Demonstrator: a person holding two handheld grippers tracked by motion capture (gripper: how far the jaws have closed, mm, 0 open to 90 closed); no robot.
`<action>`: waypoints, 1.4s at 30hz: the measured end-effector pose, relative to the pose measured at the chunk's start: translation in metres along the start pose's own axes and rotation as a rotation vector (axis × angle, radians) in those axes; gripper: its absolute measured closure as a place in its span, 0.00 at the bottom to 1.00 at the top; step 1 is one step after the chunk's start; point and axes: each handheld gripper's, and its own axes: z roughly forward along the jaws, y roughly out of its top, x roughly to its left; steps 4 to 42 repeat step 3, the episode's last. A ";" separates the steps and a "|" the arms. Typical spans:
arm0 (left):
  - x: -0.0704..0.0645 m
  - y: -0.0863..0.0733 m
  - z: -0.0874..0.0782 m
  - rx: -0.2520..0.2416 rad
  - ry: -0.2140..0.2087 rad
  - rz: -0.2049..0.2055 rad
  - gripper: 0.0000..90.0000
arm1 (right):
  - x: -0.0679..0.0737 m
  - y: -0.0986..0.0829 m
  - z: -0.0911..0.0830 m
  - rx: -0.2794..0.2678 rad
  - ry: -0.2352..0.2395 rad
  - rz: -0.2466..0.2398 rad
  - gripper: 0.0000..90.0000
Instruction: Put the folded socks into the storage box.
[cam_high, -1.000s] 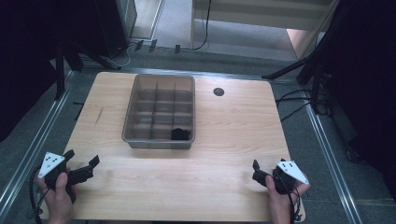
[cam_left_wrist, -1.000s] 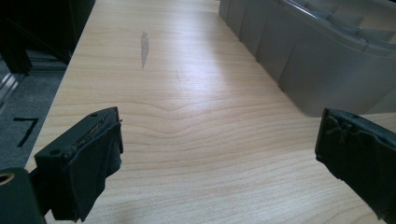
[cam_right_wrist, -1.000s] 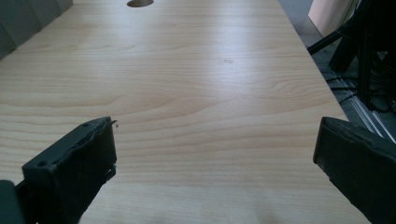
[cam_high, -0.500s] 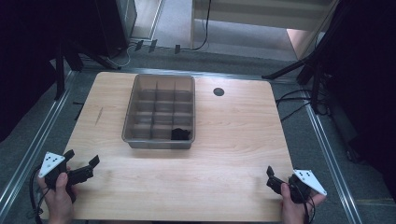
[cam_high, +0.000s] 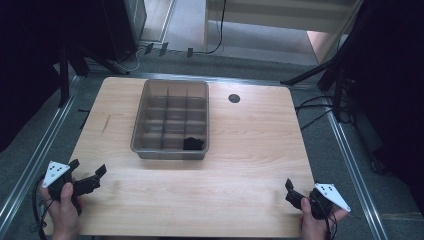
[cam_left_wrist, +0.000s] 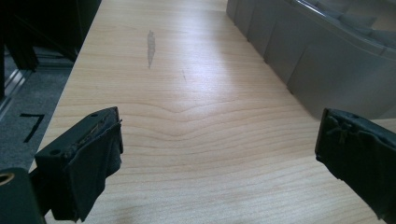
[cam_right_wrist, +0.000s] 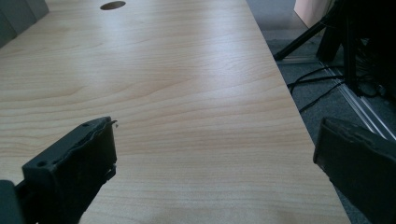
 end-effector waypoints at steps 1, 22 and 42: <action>0.000 0.000 0.000 0.000 0.002 0.000 0.01 | 0.000 0.000 0.000 -0.001 0.003 -0.002 0.00; 0.000 0.000 0.000 0.003 0.009 -0.002 0.01 | 0.000 0.000 0.000 -0.002 0.001 0.004 0.00; 0.000 0.000 0.000 0.003 0.009 -0.002 0.01 | 0.000 0.000 0.000 -0.002 0.001 0.004 0.00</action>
